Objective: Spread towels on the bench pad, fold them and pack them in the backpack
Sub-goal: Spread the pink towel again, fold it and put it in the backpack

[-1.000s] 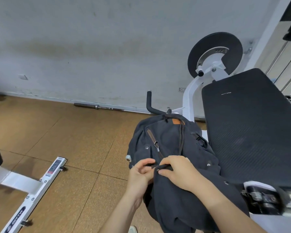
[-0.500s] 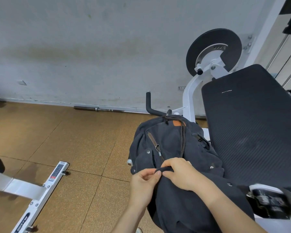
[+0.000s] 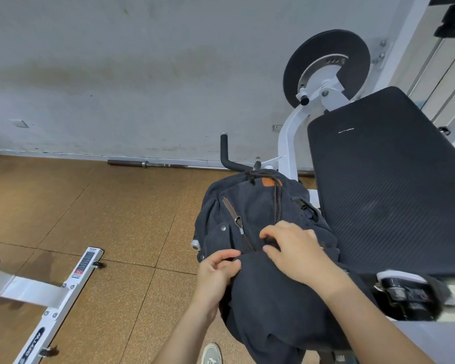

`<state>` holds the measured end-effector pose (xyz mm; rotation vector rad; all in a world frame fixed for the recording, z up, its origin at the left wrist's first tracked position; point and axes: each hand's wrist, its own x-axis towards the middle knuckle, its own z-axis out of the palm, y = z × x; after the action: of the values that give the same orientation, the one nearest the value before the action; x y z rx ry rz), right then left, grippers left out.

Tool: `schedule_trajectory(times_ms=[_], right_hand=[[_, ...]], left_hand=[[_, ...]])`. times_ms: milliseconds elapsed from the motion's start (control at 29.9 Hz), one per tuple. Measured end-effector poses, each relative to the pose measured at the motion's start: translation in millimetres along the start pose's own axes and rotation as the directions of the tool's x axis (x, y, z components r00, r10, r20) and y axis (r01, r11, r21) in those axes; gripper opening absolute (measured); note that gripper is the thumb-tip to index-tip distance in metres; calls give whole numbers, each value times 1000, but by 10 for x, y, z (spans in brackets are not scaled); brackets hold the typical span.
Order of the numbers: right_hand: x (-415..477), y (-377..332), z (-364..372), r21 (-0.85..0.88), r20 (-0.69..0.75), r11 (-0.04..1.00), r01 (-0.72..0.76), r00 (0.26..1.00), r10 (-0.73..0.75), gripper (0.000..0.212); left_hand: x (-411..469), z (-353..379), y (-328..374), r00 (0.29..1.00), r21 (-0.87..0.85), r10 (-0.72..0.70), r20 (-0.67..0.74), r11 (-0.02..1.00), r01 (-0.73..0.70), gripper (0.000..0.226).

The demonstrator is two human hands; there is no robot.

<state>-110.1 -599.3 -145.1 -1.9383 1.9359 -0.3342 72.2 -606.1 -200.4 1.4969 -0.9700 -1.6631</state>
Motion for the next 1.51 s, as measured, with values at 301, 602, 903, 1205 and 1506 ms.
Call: schedule_trajectory(times_ms=[301, 602, 903, 1205, 1506], right_hand=[[-680, 763, -518, -194, 250, 924, -329, 894, 371, 42], [-931, 793, -541, 492, -78, 842, -219, 953, 294, 25], [-695, 613, -457, -476, 114, 867, -149, 967, 229, 26], [-640, 539, -158, -52, 229, 949, -311, 921, 314, 38], [-947, 537, 115, 676, 11, 597, -432, 816, 578, 23]], left_hand=[[-46, 581, 331, 694, 698, 513, 506, 229, -678, 26], [160, 1209, 463, 603, 493, -16, 797, 593, -636, 10], [20, 717, 486, 664, 356, -145, 734, 914, -193, 22], [59, 614, 419, 687, 500, -110, 718, 769, -398, 18], [62, 739, 256, 710, 484, -124, 693, 811, -330, 21]])
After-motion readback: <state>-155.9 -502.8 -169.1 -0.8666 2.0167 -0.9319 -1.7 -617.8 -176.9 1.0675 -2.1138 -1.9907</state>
